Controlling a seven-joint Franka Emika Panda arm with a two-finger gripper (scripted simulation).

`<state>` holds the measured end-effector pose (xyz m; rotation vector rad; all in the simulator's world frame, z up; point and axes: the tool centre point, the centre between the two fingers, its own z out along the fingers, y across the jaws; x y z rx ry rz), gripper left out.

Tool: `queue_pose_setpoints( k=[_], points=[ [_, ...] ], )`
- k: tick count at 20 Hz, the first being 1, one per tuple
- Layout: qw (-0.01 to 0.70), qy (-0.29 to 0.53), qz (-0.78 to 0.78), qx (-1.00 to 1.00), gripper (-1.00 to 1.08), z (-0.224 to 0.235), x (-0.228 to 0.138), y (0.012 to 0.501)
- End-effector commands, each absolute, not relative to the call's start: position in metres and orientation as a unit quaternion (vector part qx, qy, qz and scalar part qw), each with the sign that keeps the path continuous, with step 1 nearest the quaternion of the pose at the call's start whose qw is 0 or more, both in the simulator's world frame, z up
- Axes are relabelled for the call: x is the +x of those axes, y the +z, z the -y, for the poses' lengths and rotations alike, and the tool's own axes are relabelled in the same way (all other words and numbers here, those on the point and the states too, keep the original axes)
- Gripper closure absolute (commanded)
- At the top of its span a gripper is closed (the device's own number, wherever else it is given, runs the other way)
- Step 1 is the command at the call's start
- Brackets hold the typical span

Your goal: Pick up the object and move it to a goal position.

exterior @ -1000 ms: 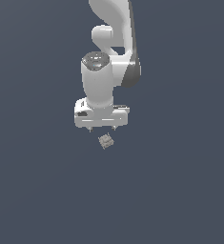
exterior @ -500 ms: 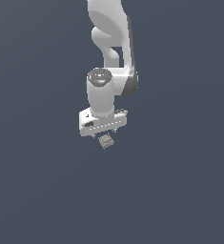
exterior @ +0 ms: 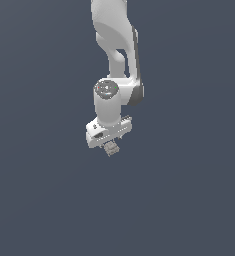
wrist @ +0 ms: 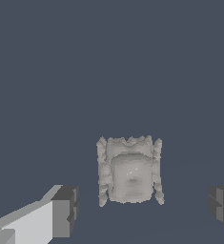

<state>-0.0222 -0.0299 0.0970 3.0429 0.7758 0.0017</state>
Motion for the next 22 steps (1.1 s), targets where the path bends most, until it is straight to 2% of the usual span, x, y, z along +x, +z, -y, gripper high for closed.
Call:
queue_pose_setpoints(
  k=[1, 10, 22],
  points=[
    [0.0, 0.0, -0.259, 0.966, -0.92, 0.029, -0.023, 0.093],
    [0.0, 0.0, -0.263, 0.965, -0.92, 0.029, -0.024, 0.086],
    [0.0, 0.0, -0.265, 0.964, -0.92, 0.029, -0.025, 0.042]
  ],
)
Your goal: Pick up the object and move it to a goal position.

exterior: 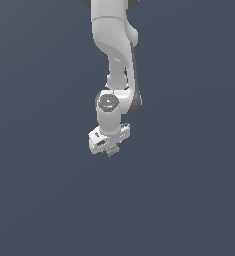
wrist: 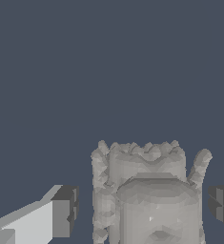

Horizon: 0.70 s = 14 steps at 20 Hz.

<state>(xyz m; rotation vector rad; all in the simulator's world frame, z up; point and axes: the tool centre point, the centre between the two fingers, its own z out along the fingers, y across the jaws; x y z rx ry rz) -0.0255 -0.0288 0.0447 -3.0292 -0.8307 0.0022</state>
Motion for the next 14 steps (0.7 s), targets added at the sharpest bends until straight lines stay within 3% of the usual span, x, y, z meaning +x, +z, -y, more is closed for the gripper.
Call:
queue_pose_setpoints(
  k=[1, 2, 3, 14],
  points=[
    [0.0, 0.0, 0.265, -0.964, -0.92, 0.029, -0.0246, 0.0412],
    [0.0, 0.0, 0.265, -0.964, -0.92, 0.029, -0.0245, 0.041],
    [0.0, 0.0, 0.265, -0.964, 1.08, 0.029, -0.0245, 0.041],
    [0.0, 0.0, 0.265, -0.964, 1.08, 0.0291, -0.0243, 0.0419]
  ],
)
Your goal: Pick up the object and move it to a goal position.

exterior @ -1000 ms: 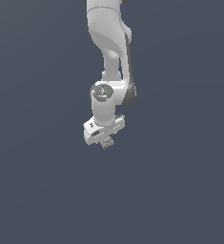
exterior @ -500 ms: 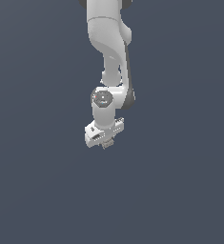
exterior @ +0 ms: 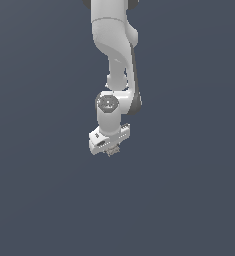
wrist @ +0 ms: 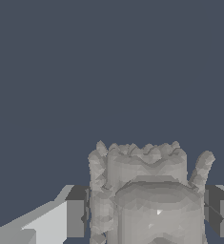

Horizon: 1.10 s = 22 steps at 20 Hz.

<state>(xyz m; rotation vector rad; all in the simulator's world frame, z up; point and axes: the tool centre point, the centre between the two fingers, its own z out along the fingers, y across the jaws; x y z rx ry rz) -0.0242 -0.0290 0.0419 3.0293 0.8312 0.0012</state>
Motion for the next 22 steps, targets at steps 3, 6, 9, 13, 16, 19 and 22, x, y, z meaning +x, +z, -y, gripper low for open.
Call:
queue_pose_setpoints(
  k=[3, 6, 9, 13, 16, 19, 22],
  points=[
    [0.0, 0.0, -0.265, 0.964, 1.08, 0.028, -0.026, 0.045],
    [0.0, 0.0, -0.265, 0.964, 1.08, 0.026, -0.028, 0.052],
    [0.0, 0.0, -0.265, 0.964, 1.08, 0.023, -0.033, 0.063],
    [0.001, 0.0, -0.265, 0.964, 1.08, 0.017, -0.041, 0.084],
    [0.001, 0.0, -0.265, 0.964, 1.08, 0.011, -0.049, 0.105],
    [0.001, 0.0, -0.265, 0.964, 1.08, 0.004, -0.059, 0.129],
    [0.001, 0.0, -0.265, 0.964, 1.08, -0.004, -0.069, 0.156]
  ],
)
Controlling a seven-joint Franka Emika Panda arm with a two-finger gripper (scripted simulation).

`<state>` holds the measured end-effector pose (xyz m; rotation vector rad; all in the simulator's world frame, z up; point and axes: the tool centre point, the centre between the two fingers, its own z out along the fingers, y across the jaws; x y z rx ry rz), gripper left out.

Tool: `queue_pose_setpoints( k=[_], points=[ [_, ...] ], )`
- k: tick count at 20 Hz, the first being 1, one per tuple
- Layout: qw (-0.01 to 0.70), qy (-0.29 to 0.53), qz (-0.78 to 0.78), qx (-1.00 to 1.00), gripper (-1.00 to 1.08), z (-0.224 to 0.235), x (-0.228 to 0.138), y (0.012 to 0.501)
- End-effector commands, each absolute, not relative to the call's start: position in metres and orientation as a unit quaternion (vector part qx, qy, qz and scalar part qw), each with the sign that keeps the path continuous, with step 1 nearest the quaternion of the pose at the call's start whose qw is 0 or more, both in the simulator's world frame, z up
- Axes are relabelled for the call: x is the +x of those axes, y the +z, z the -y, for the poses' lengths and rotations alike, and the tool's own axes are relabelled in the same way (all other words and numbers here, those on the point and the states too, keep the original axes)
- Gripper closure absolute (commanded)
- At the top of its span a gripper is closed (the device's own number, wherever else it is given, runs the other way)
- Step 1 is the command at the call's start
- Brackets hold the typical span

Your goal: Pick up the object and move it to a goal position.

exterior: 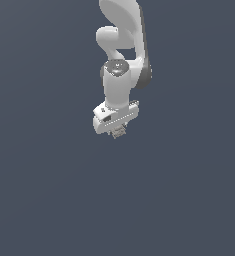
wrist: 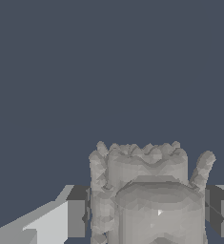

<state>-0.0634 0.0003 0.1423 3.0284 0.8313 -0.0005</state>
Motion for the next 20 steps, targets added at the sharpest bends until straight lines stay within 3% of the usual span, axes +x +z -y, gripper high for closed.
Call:
queue_pose_setpoints(
  k=[1, 11, 20],
  points=[
    [0.001, 0.0, -0.265, 0.964, 1.08, -0.007, -0.072, 0.164],
    [0.0, 0.0, -0.265, 0.964, 1.08, -0.026, -0.094, 0.23],
    [0.0, 0.0, -0.265, 0.964, 1.08, -0.032, -0.099, 0.25]
  ],
)
